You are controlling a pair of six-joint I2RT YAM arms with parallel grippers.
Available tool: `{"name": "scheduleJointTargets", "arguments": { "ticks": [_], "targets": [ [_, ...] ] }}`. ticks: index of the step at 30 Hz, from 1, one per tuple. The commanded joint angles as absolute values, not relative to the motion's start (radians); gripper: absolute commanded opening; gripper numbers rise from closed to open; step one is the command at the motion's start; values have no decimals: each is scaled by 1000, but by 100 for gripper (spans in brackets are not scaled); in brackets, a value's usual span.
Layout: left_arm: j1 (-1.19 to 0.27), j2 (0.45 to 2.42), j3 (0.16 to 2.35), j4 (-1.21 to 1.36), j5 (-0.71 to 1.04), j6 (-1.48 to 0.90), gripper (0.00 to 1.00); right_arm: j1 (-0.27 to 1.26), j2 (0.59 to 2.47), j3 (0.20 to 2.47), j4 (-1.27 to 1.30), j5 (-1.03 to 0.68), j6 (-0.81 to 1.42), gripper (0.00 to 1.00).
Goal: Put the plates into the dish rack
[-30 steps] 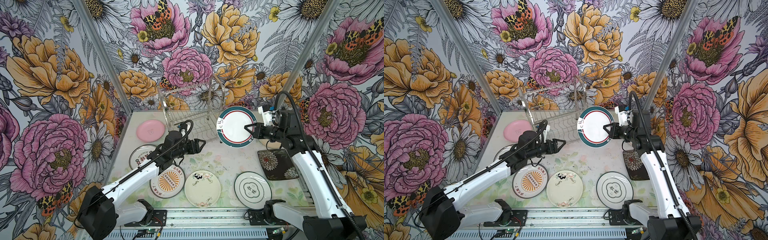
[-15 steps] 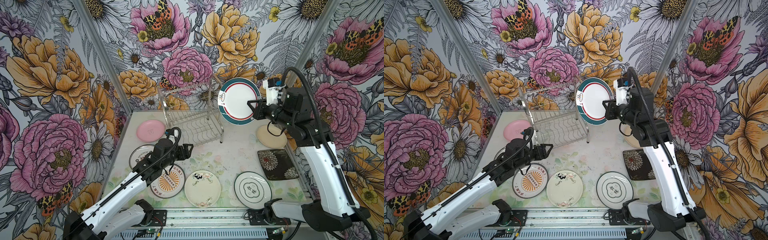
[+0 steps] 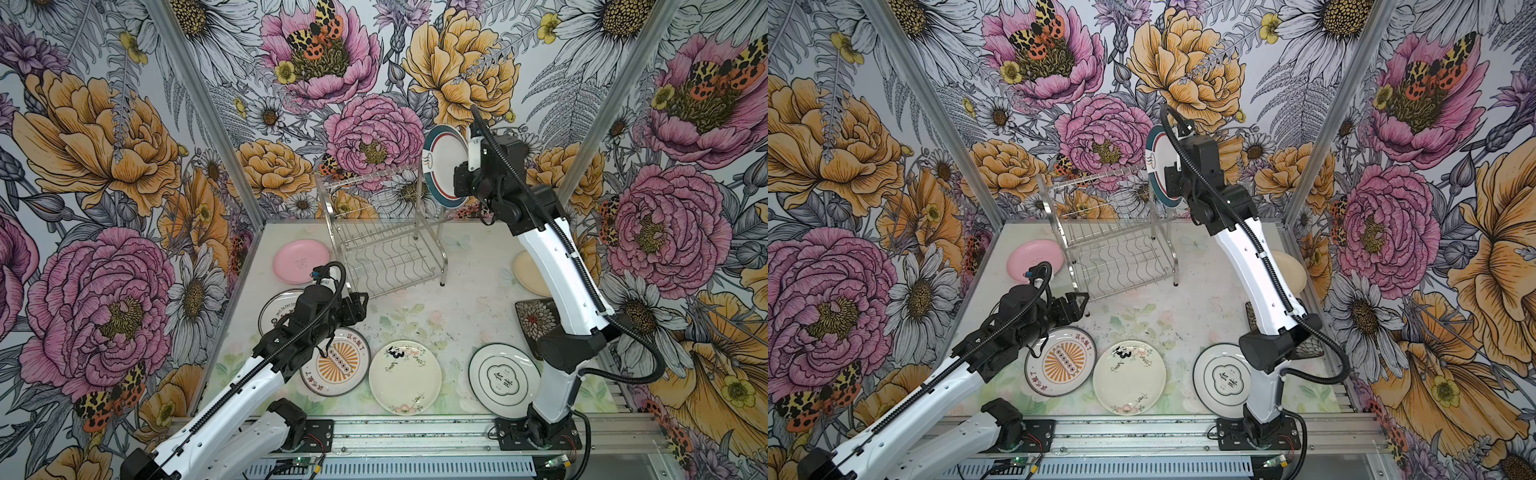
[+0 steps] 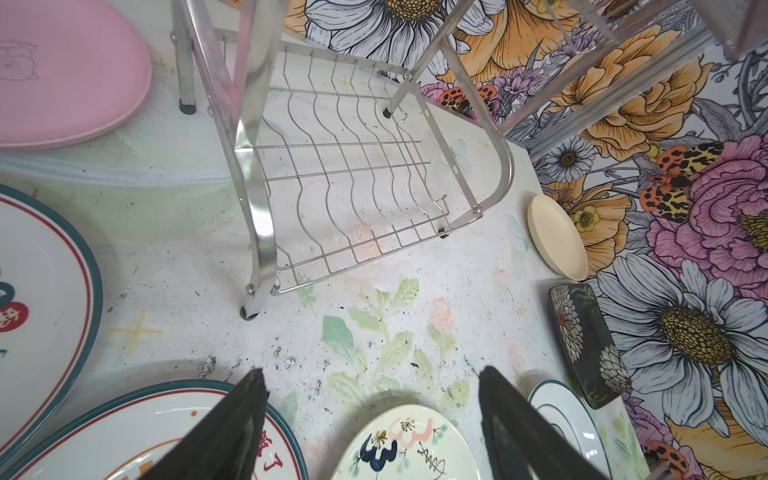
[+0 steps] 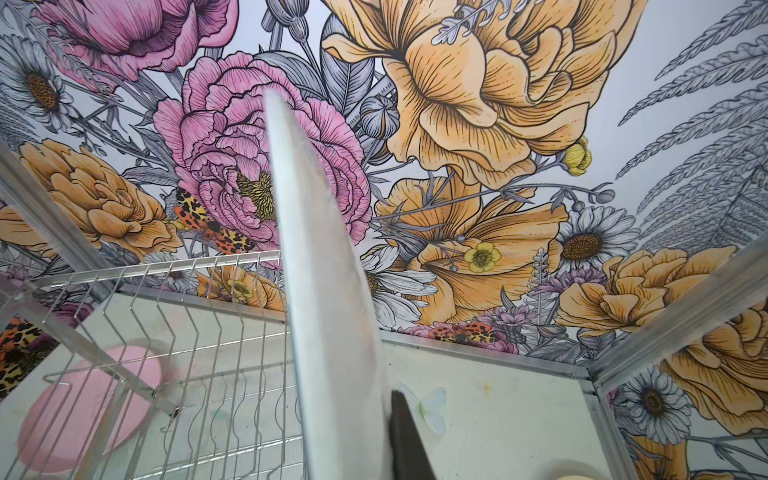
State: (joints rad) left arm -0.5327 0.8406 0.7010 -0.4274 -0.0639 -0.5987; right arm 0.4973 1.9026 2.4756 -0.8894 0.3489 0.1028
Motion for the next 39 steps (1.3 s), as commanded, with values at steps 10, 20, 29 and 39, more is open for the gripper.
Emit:
{"name": "scheduleJointTargets", "arguments": {
  "ticks": [10,20,29,39],
  "targets": [
    [-423,804,681,-453,-25,-575,82,527,2060,2647,-810,455,35,0],
    [-381,804,674,-453,4,-565,83,551,2083,2622,-811,489,47,0],
    [-376,792,663,-453,8,-567,83,584,2085,2624,-798,508,34,0],
    [-374,786,661,-454,3,-564,83,593,2100,2613,-799,542,24,0]
  ]
}}
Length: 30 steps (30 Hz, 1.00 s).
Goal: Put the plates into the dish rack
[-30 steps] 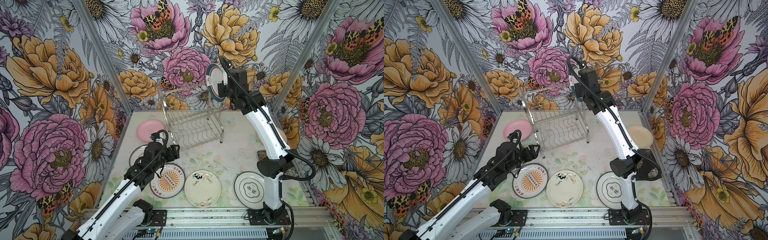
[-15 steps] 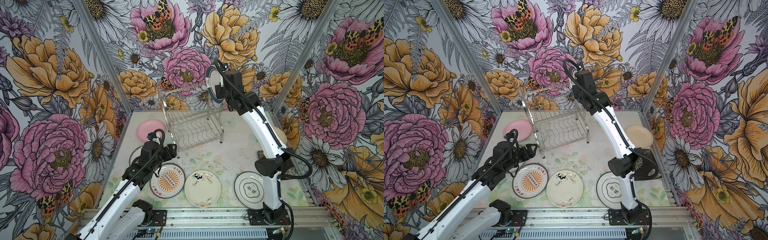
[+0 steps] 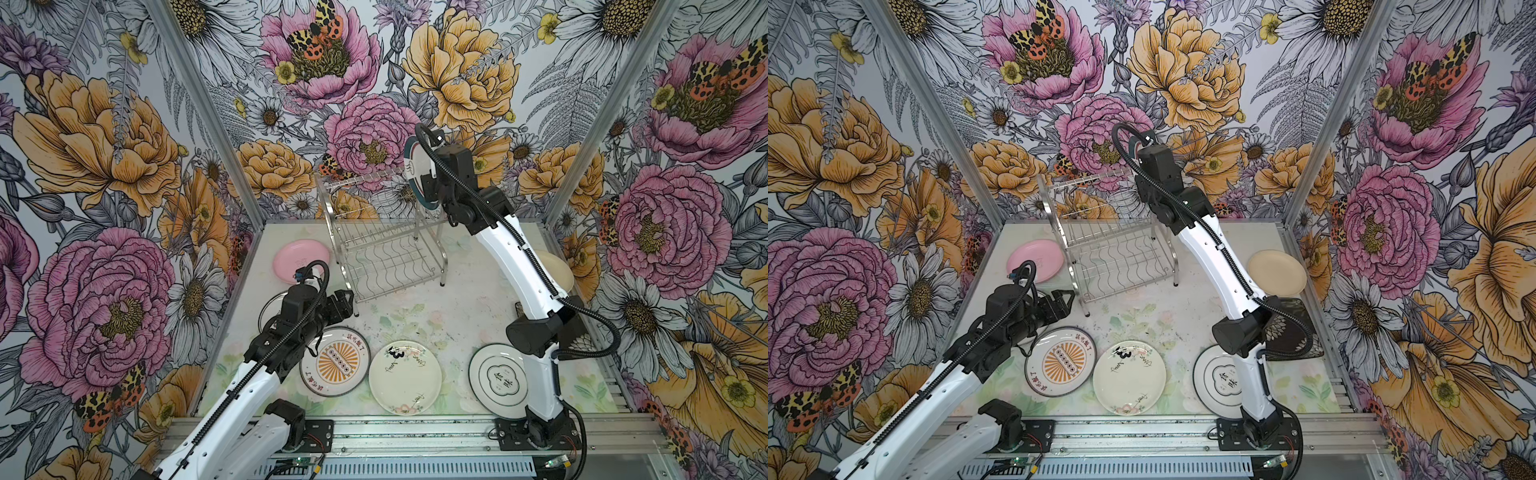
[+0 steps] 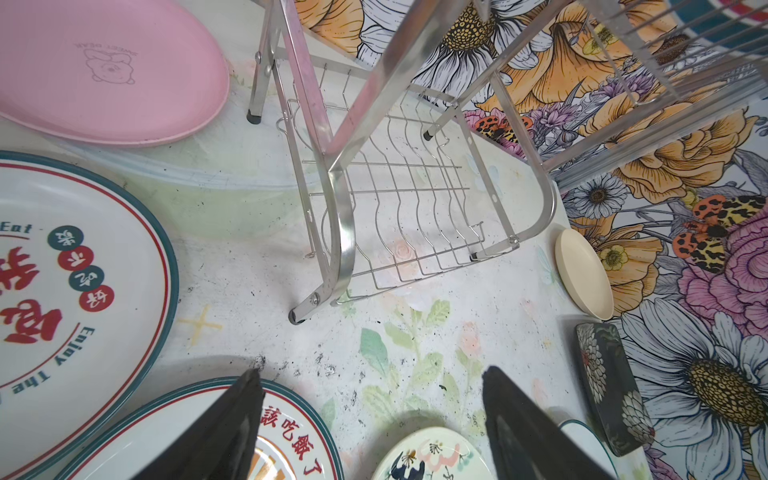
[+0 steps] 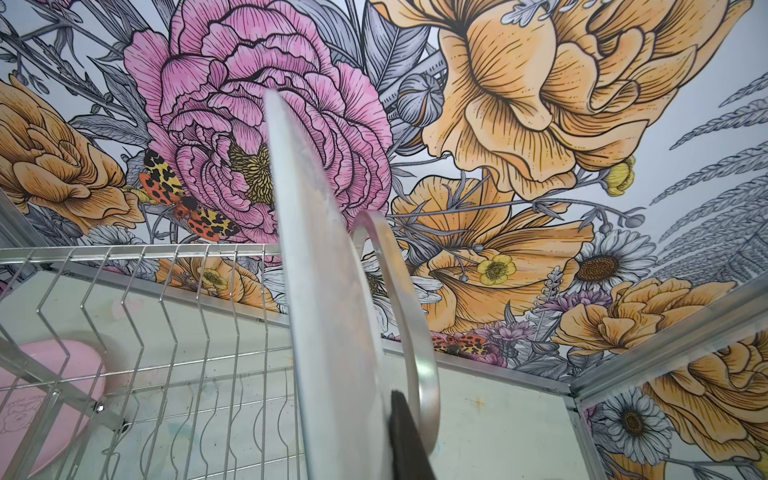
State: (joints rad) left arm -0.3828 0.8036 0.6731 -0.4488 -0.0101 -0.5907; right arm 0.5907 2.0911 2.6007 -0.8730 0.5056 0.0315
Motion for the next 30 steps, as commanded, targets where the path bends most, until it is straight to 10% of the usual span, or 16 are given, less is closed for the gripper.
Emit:
{"name": "scheduleJointTargets", "arguments": {
  "ticks": [1,23,30],
  "targets": [
    [-374,784,660,-454,3,-564,83,592,2101,2608,-798,543,27,0],
    [-368,782,654,-449,-3,-563,84,589,2089,2526,-788,564,27,0],
    [-368,778,654,-450,-7,-561,84,590,2079,2526,-788,566,29,26]
  ]
}}
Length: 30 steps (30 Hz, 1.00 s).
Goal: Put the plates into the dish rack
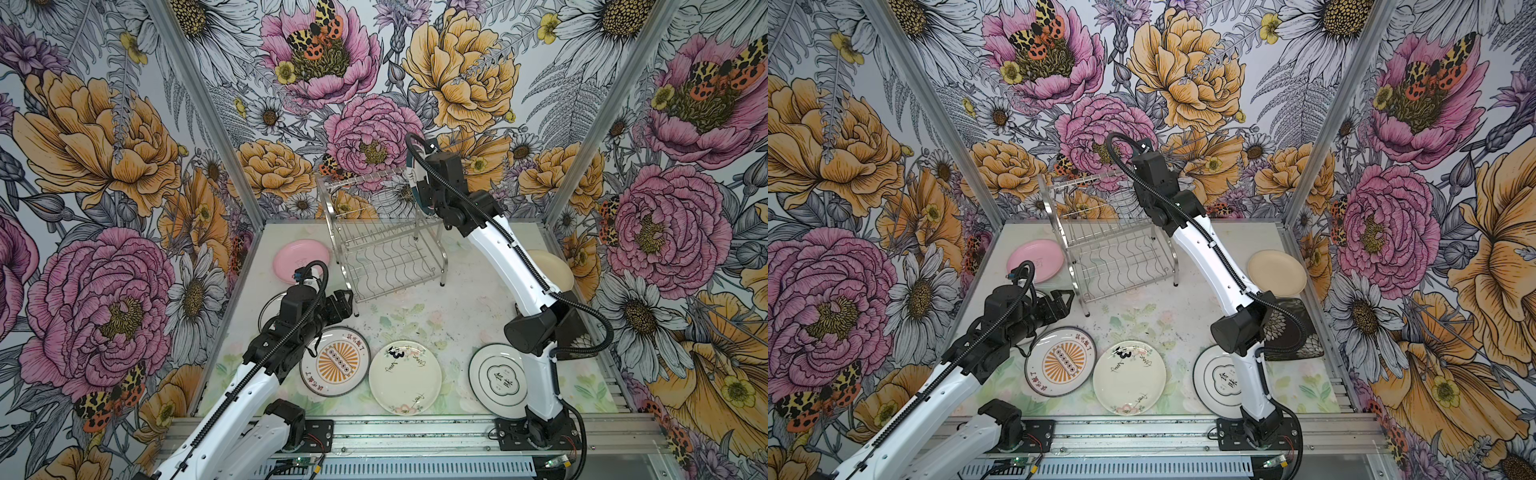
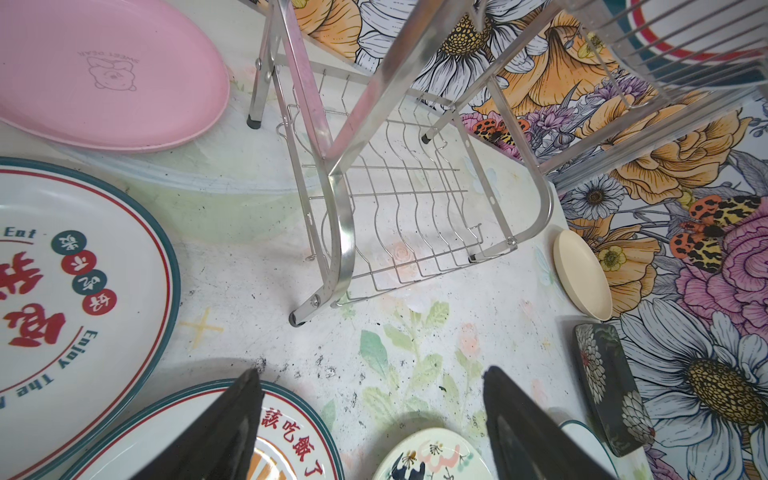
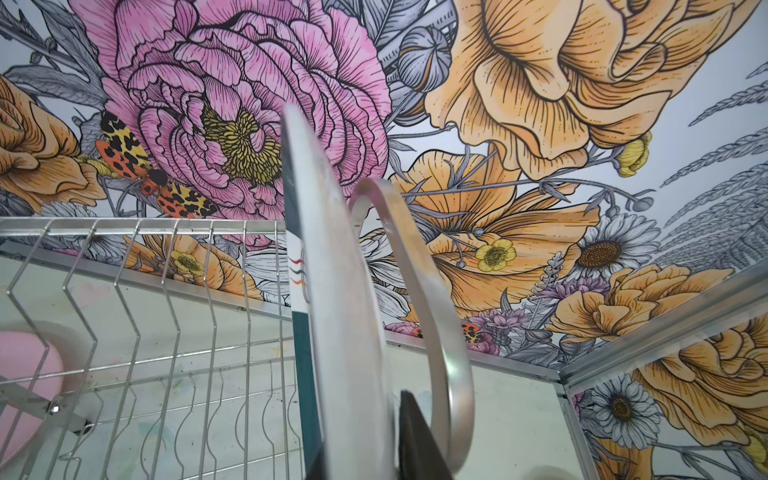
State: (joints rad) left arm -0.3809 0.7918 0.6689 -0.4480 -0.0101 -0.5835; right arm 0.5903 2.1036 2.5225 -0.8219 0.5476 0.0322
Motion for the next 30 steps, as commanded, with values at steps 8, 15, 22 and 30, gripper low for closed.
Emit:
{"name": "scheduleJointTargets", "arguments": {
  "ticks": [8,15,22,30],
  "targets": [
    [-367,784,661,-440,-37,-552,83,589,2041,2522,-789,552,24,41],
    [-310,862,684,-344,13,-520,79,592,1954,2448,-790,485,41,61],
    [-303,956,684,-283,76,-515,73,588,1833,2325,-792,426,83,71],
    [-307,1071,640,-164,120,-521,59,538,1701,2166,-790,333,171,72]
  ]
}}
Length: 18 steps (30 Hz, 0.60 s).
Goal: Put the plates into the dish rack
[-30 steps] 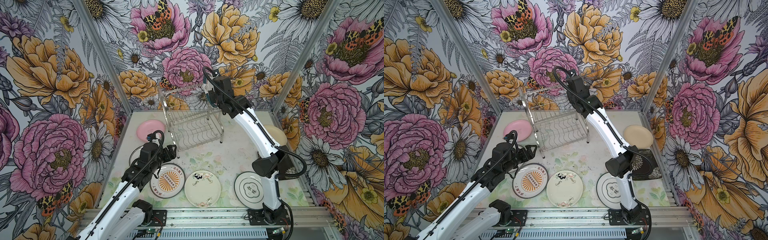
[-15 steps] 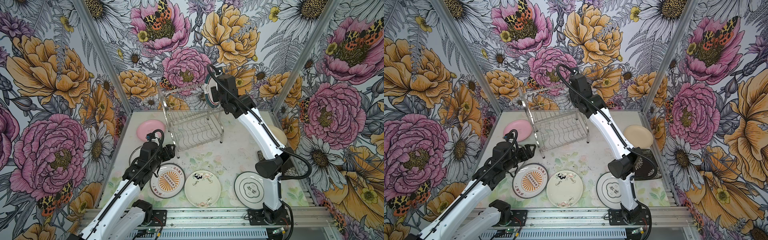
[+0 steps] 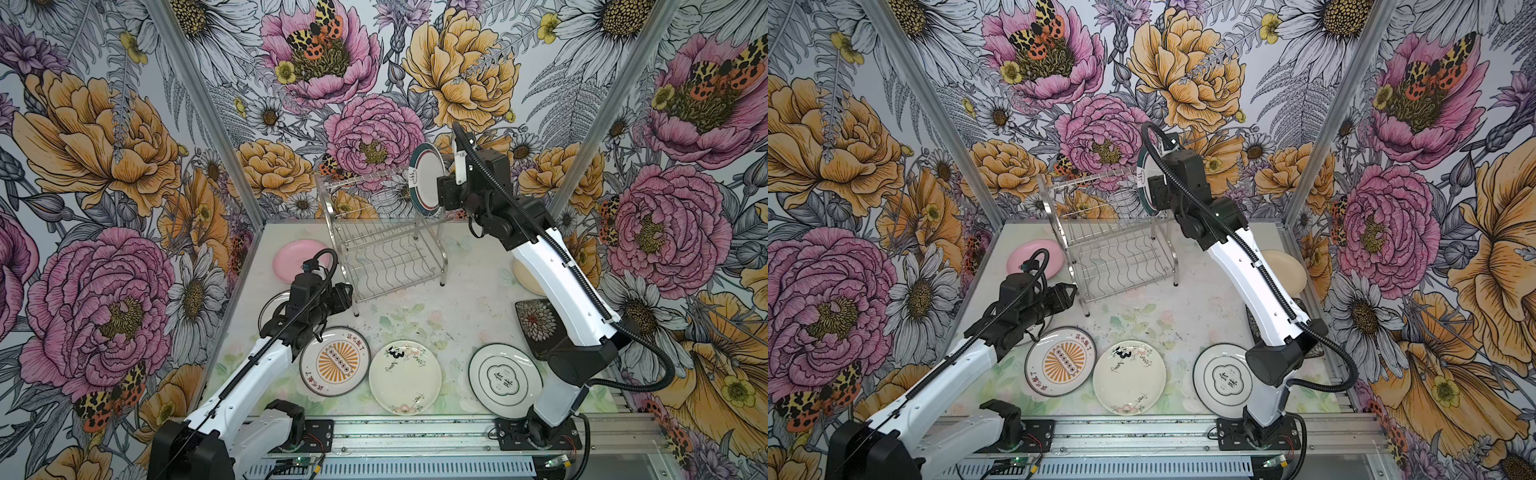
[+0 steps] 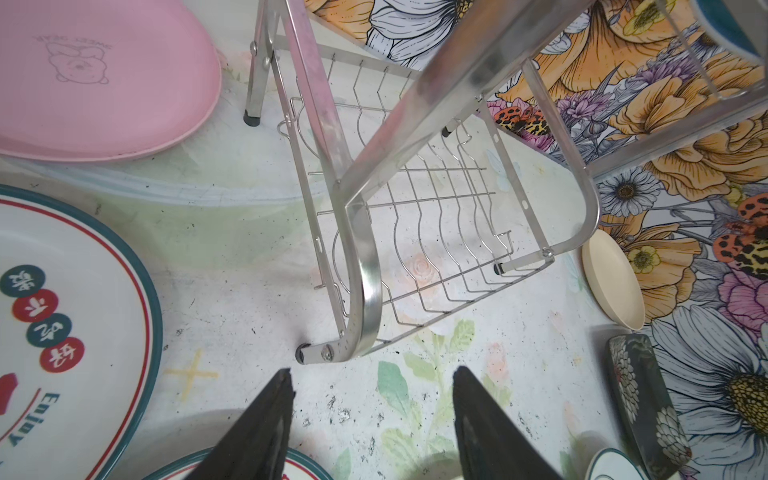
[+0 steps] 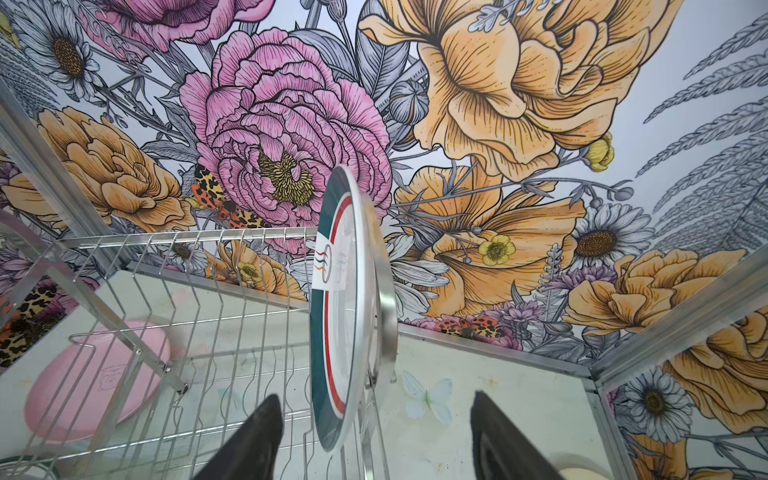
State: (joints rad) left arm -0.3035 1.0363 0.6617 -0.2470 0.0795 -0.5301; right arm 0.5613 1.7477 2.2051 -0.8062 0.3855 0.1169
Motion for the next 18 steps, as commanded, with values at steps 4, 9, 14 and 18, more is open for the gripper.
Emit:
{"name": "scheduleJointTargets", "arguments": {
  "ticks": [4,9,14,18],
  "targets": [
    [-314,1142,640,-95,132,-529,53,494,1642,2085,-790,305,207,72],
    [-323,1216,640,-20,121,-538,47,444,1585,2016,-790,287,236,72],
    [-331,1298,666,31,112,-534,32,410,1556,1973,-789,273,256,72],
    [-334,1356,699,61,107,-521,21,398,1546,1956,-788,270,263,72]
  ]
}}
